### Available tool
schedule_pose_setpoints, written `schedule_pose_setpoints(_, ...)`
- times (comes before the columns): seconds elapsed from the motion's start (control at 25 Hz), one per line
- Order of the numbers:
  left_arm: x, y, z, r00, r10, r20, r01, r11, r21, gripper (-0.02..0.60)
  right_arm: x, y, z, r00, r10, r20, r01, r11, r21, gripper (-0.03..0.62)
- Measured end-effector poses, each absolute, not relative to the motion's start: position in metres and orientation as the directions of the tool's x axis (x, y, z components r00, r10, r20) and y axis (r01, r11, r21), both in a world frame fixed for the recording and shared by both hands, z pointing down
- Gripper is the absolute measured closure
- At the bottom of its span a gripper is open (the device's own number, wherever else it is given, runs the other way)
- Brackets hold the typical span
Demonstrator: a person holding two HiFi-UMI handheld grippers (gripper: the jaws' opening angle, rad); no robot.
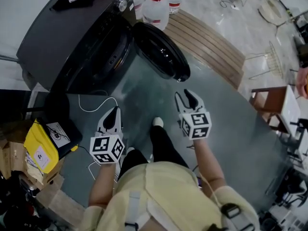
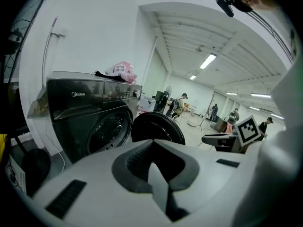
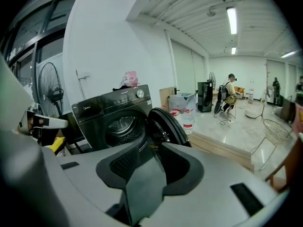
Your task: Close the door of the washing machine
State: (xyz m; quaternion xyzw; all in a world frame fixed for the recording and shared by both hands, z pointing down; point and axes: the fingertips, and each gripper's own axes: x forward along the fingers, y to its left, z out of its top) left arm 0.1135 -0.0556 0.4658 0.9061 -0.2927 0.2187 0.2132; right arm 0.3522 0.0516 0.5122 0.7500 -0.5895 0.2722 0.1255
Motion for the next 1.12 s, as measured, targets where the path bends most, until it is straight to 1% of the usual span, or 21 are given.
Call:
schedule_pose_setpoints(0.2, 0.153, -0.065, 0.483, 0.723, -0.425, 0.545, -0.617, -0.751, 0.233, 0.578, 0.402, 0.042, 0.538, 0.182, -0.789, 0.586, -0.952, -0.291, -0.096, 0.471)
schedule_pose_setpoints(0.56, 0.207, -0.076, 0.502, 0.716, -0.399, 0.572, -0.592, -0.782, 0.195, 0.578, 0.463, 0.024, 0.587, 0.172, -0.749, 0.64, -0.959, -0.276, -0.066, 0.471)
schedule_pose_setpoints(0.76, 0.215, -0.085, 0.508, 0.699, -0.414, 0.583, -0.615, -0.765, 0.193, 0.578, 0.483, 0.005, 0.602, 0.158, -0.74, 0.654, -0.969, -0.242, -0.04, 0.47)
schedule_pose_setpoints(1.12, 0.217, -0.098, 0.518, 0.661, -0.449, 0.601, -0.664, -0.723, 0.192, 0.578, 0.499, -0.01, 0.633, 0.126, -0.685, 0.718, -0.987, -0.158, 0.022, 0.471)
